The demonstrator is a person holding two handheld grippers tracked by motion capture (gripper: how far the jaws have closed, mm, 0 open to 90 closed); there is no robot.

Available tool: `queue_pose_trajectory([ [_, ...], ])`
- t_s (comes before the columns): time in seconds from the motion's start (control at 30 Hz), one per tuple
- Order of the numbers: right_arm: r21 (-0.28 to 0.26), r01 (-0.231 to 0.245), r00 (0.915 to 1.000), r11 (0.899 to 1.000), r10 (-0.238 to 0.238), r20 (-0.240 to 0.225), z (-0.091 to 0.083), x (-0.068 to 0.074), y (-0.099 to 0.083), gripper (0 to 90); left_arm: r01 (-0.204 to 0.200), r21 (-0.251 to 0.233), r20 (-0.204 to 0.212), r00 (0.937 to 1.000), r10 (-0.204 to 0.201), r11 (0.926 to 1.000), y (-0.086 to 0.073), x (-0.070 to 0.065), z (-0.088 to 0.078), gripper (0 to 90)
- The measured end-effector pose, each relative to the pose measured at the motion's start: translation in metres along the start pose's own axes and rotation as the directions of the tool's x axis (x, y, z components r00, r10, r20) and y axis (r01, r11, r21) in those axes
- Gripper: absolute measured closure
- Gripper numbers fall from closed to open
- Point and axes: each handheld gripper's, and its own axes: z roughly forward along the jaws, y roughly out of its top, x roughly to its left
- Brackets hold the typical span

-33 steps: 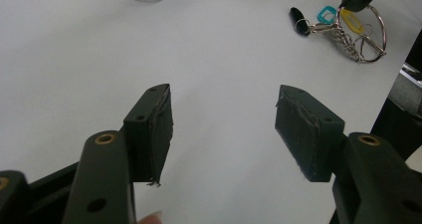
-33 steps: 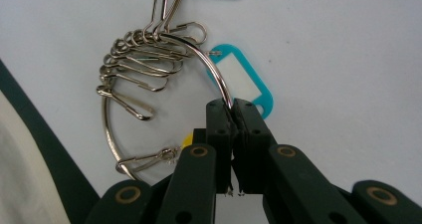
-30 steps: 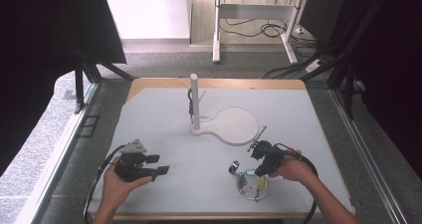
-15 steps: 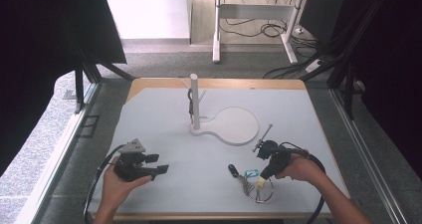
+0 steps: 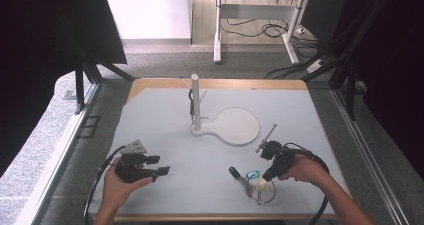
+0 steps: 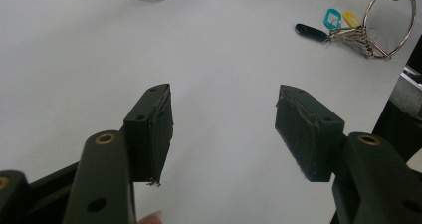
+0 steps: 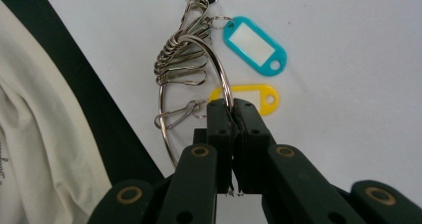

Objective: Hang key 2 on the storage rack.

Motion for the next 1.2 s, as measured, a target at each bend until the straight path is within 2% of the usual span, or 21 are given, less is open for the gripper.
queue_pose_trajectory([
  [0.13, 0.015, -0.002, 1.0, 1.0, 0.002, -0.008, -0.005, 0.001, 0.003, 86.8, 0.019, -0.003, 0.019, 0.9996, -0.019, 0.9998, -0.002, 0.003, 0.0, 40.4],
  [0.23, 0.004, -0.01, 0.9998, 1.0, 0.01, 0.019, -0.012, -0.001, 0.006, 87.1, 0.031, -0.001, 0.019, 0.9993, -0.031, 0.9995, -0.003, 0.004, 0.0, 40.4],
  [0.33, 0.004, -0.008, 0.9996, 1.0, 0.008, 0.028, -0.021, -0.002, 0.012, 87.3, 0.035, -0.006, 0.026, 0.9991, -0.035, 0.9994, -0.002, 0.003, 0.0, 40.4],
  [0.6, 0.032, 0.012, 0.9979, 0.999, -0.014, 0.063, -0.045, -0.003, 0.03, 87.5, 0.034, -0.002, 0.026, 0.9991, -0.034, 0.9994, -0.003, 0.005, -0.001, 40.4],
  [0.83, 0.026, 0.01, 0.9966, 1.0, -0.012, 0.082, -0.07, -0.005, 0.044, 87.6, 0.042, -0.012, 0.024, 0.9989, -0.041, 0.9991, -0.004, 0.008, -0.003, 40.5],
  [1.0, 0.011, 0.002, 0.9974, 1.0, -0.003, 0.072, -0.08, -0.008, 0.052, 87.6, 0.041, -0.014, 0.032, 0.9987, -0.041, 0.999, -0.004, 0.008, -0.002, 40.6],
  [1.2, 0.014, 0.008, 0.9959, 1.0, -0.01, 0.09, -0.089, -0.011, 0.061, 87.6, 0.041, -0.016, 0.03, 0.9987, -0.04, 0.999, -0.004, 0.008, -0.003, 40.7],
])
